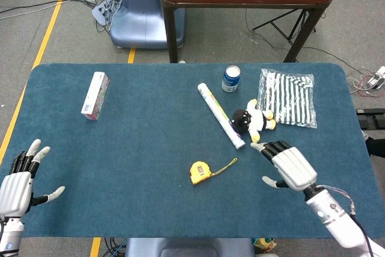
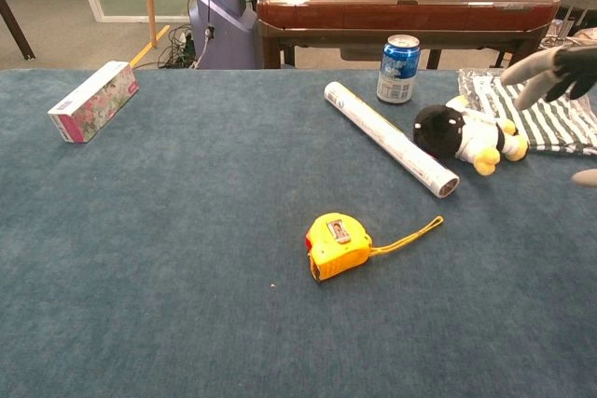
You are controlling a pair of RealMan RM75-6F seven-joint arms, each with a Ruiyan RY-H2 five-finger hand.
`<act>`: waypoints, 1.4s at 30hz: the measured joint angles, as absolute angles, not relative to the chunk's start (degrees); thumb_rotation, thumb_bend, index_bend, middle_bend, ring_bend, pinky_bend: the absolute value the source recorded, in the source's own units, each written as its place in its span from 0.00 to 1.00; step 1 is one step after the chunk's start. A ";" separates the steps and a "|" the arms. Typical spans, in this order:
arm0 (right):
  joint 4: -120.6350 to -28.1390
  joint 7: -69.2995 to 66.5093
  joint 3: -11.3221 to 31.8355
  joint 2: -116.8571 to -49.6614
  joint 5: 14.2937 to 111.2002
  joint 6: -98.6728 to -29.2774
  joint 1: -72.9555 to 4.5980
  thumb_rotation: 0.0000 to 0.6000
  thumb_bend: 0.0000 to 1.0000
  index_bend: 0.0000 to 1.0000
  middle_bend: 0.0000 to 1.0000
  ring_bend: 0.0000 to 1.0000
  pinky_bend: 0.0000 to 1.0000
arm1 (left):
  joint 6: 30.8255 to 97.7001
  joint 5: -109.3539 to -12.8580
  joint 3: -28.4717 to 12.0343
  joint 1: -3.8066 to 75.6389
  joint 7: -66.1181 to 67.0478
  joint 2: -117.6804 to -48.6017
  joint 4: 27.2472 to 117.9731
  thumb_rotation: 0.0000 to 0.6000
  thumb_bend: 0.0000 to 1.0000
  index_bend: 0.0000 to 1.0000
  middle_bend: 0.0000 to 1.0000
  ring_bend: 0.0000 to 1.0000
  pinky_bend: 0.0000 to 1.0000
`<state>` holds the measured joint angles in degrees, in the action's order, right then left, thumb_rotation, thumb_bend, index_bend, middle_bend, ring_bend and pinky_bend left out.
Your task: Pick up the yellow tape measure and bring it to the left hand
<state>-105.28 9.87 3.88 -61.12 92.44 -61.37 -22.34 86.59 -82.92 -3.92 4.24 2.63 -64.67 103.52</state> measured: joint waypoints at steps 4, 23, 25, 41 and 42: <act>-105.19 13.87 5.00 -64.56 89.38 -55.02 -26.92 1.00 0.29 0.16 0.27 0.24 0.24 | 86.56 -82.89 -3.80 4.13 2.76 -64.57 103.61 1.00 0.11 0.13 0.01 0.00 0.00; -97.79 31.37 7.01 -82.29 72.86 -43.78 -40.08 1.00 0.28 0.16 0.23 0.23 0.24 | 87.17 -82.15 -3.74 3.19 1.87 -64.23 102.85 1.00 0.11 0.14 0.01 0.00 0.00; -96.88 32.69 6.83 -83.74 71.18 -43.17 -41.26 1.00 0.28 0.16 0.22 0.22 0.24 | 87.20 -82.07 -3.72 3.07 1.75 -64.11 102.77 1.00 0.11 0.14 0.01 0.00 0.00; -91.94 37.30 4.62 -89.03 62.96 -42.08 -46.82 1.00 0.28 0.16 0.21 0.22 0.24 | 87.05 -81.44 -3.99 2.82 1.02 -64.10 102.07 1.00 0.11 0.14 0.01 0.00 0.00; -91.61 37.46 4.43 -89.29 62.46 -42.05 -47.14 1.00 0.28 0.16 0.21 0.22 0.24 | 87.02 -81.35 -4.03 2.82 0.94 -64.11 102.02 1.00 0.11 0.14 0.01 0.00 0.00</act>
